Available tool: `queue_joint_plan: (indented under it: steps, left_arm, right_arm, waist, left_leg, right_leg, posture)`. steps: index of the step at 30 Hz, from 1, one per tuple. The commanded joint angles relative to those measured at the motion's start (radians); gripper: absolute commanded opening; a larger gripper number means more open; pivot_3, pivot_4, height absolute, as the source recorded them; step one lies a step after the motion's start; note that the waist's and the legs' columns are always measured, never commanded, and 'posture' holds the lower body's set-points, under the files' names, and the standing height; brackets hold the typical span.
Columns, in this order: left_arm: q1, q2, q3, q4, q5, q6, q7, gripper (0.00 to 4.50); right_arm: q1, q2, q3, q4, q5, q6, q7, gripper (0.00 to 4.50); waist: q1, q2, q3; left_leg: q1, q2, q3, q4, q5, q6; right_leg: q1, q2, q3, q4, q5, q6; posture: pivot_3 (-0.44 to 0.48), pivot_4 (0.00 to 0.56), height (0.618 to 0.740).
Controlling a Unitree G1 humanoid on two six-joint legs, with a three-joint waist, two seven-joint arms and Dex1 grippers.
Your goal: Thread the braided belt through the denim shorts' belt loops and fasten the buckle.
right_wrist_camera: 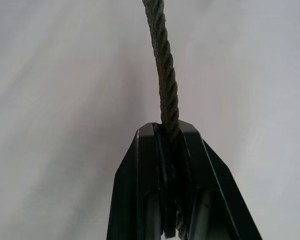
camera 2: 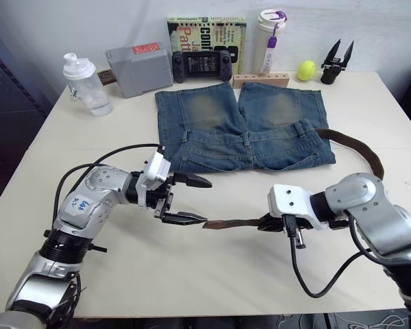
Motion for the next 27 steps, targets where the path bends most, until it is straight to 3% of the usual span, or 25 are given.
queue_joint_plan:
  steps: [1, 16, 19, 27]
  left_arm:
    - [0.008, 0.055, 0.063, -0.039, -0.027, 0.013, -0.027, 4.50]
    - [-0.008, -0.018, -0.004, -0.018, 0.037, -0.026, -0.017, 4.50]
    - [0.000, -0.021, -0.014, -0.024, 0.036, -0.021, -0.027, 3.73]
    - [0.004, -0.027, -0.025, -0.012, 0.060, -0.042, -0.025, 0.15]
  right_arm:
    - [0.004, -0.018, -0.006, 0.022, -0.019, -0.041, 0.002, 0.04]
    - [-0.034, 0.008, 0.011, 0.016, -0.012, -0.029, 0.000, 0.04]
    - [-0.037, 0.010, 0.012, 0.011, -0.010, -0.021, -0.006, 0.00]
    - [-0.046, 0.014, 0.005, -0.004, 0.006, 0.005, -0.018, 0.00]
  waist:
    - [0.000, 0.000, 0.000]
    - [0.000, 0.000, 0.000]
    - [0.000, 0.000, 0.000]
    - [0.000, 0.000, 0.000]
  left_leg:
    - [0.000, 0.000, 0.000, 0.000, 0.000, 0.000]
    - [0.000, 0.000, 0.000, 0.000, 0.000, 0.000]
    - [0.000, 0.000, 0.000, 0.000, 0.000, 0.000]
    - [0.000, 0.000, 0.000, 0.000, 0.000, 0.000]
  right_leg:
    - [0.000, 0.000, 0.000, 0.000, 0.000, 0.000]
    - [0.000, 0.000, 0.000, 0.000, 0.000, 0.000]
    - [0.000, 0.000, 0.000, 0.000, 0.000, 0.000]
    - [0.000, 0.000, 0.000, 0.000, 0.000, 0.000]
  posture:
    - [0.000, 0.150, 0.731]
    - [0.000, 0.150, 0.731]
    - [0.000, 0.150, 0.731]
    - [0.000, 0.150, 0.731]
